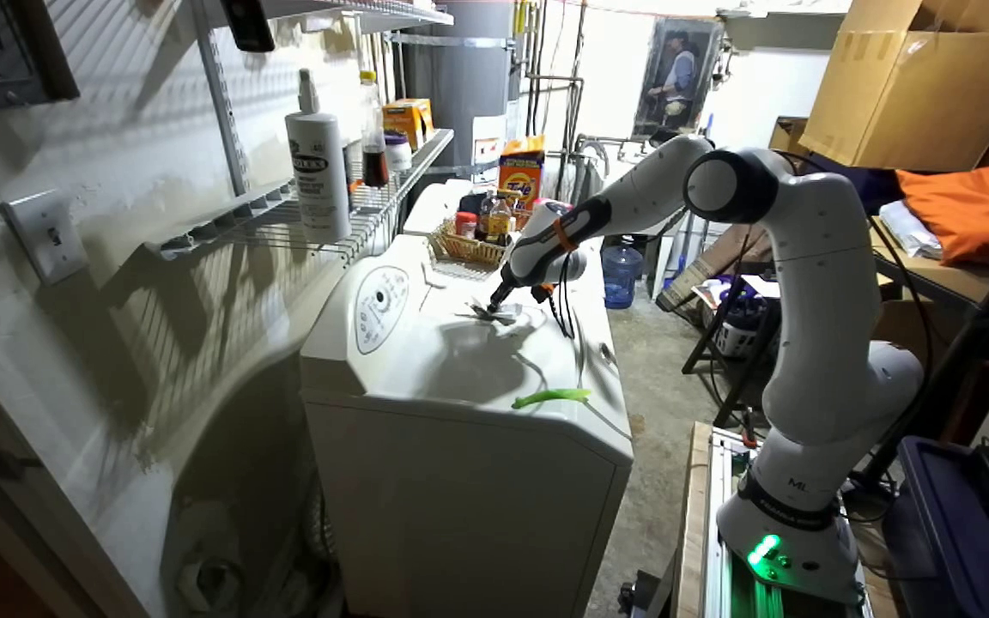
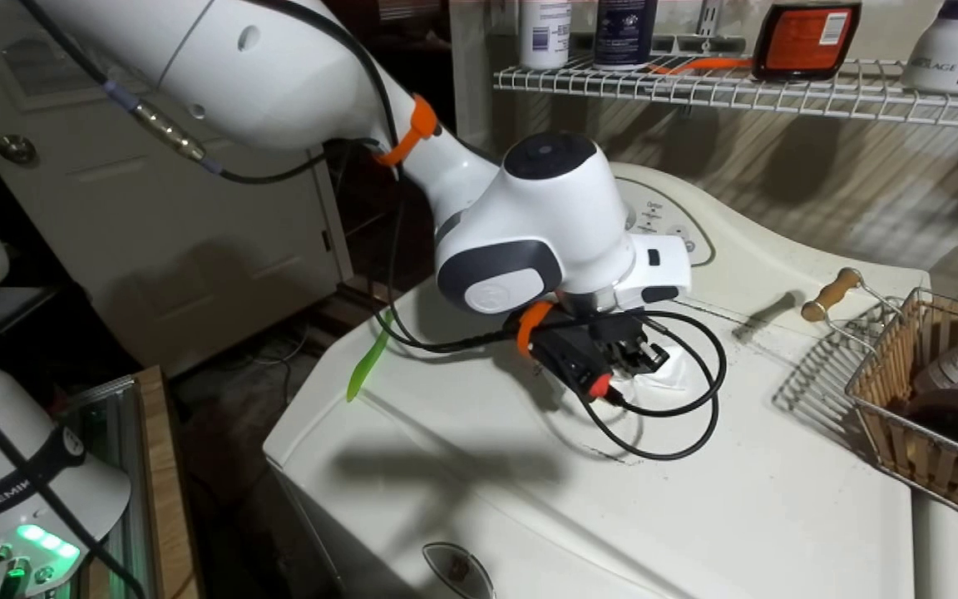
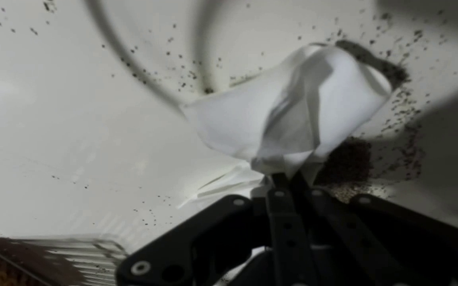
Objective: Use the paper towel to wipe the dirt on top of the washer
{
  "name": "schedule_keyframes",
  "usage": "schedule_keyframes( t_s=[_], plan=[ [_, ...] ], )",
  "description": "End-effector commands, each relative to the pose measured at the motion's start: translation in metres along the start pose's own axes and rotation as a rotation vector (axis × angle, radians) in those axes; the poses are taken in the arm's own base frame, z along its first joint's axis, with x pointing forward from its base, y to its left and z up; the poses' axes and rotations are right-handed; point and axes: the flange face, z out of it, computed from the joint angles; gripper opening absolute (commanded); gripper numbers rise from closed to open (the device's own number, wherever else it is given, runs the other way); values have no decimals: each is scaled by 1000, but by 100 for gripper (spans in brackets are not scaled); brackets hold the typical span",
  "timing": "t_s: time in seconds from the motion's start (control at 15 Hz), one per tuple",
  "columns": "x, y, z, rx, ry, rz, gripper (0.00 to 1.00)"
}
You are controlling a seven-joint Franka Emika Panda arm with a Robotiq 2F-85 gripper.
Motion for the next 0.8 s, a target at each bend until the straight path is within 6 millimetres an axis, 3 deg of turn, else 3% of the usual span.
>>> schedule_keyframes(
  t_s=[0.0, 0.33, 0.73],
  plan=[
    [-11, 13, -24, -38, 11, 60, 1],
    [-21, 42, -47, -87, 42, 133, 1],
    [-67, 95, -65, -224, -43, 277, 1]
  ],
)
